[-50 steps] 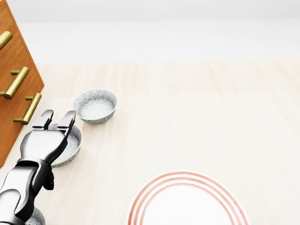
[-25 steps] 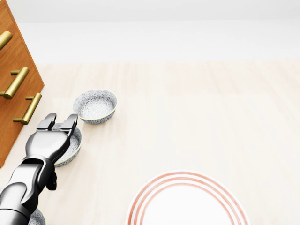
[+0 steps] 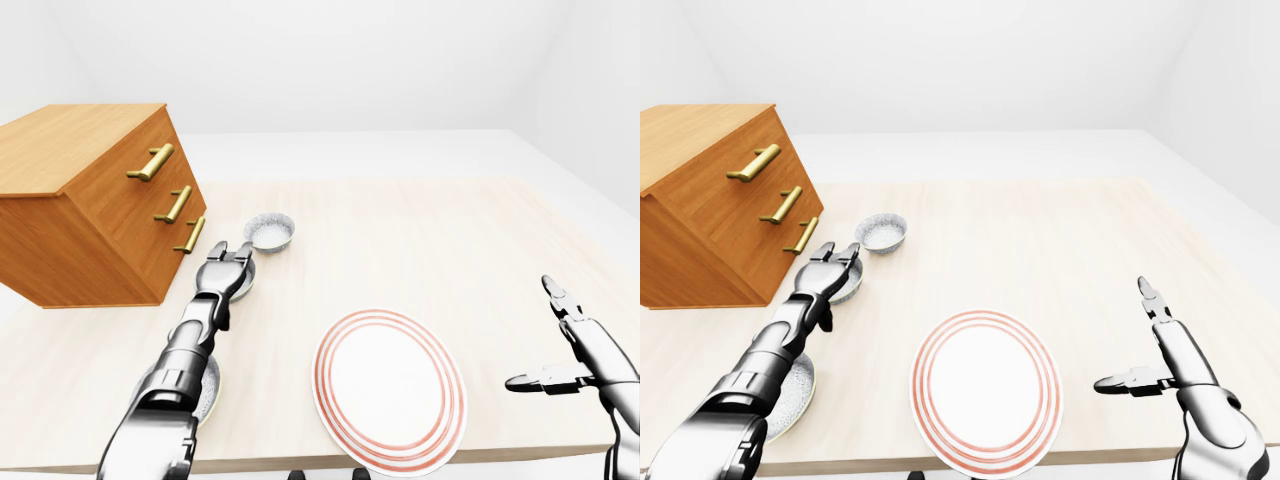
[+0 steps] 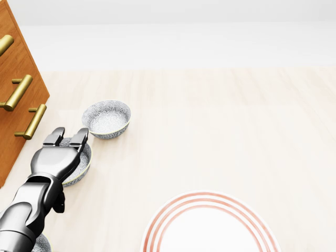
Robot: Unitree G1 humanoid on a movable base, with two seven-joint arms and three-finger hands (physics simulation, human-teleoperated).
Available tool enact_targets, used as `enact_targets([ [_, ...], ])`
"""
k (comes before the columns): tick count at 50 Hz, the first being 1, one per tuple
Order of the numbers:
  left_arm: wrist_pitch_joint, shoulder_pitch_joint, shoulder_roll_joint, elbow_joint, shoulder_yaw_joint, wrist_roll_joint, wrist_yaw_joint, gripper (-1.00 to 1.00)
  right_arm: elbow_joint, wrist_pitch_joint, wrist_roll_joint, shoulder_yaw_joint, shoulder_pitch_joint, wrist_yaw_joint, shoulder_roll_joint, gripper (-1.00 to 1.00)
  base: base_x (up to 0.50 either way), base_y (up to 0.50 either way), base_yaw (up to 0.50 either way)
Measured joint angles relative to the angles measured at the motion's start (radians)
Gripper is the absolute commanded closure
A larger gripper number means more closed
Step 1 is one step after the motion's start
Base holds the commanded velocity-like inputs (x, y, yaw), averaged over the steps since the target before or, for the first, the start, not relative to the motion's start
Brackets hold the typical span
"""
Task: Put the bowl in the middle on the plate.
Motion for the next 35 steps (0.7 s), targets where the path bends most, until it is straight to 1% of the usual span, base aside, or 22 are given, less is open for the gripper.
enact_targets([
  [9, 0.0, -0.005, 0.001, 0.016, -0.002, -0.002, 0.007, -1.0, -0.006, 0.0, -0.001, -0.001, 0.001, 0.002, 0.001, -1.0, 0.0, 0.0, 0.0],
  [21, 0.0, -0.012, 0.021, 0.037, 0.005, -0.017, 0.013, -1.0, -0.004, 0.0, -0.002, 0.0, 0.0, 0.001, 0.001, -1.0, 0.0, 0.0, 0.0],
  [35, 0.0, -0.016, 0.027, 0.054, 0.004, -0.024, 0.022, -1.0, 0.0, 0.0, -0.002, 0.001, 0.001, -0.002, 0.001, -1.0, 0.0, 0.0, 0.0],
])
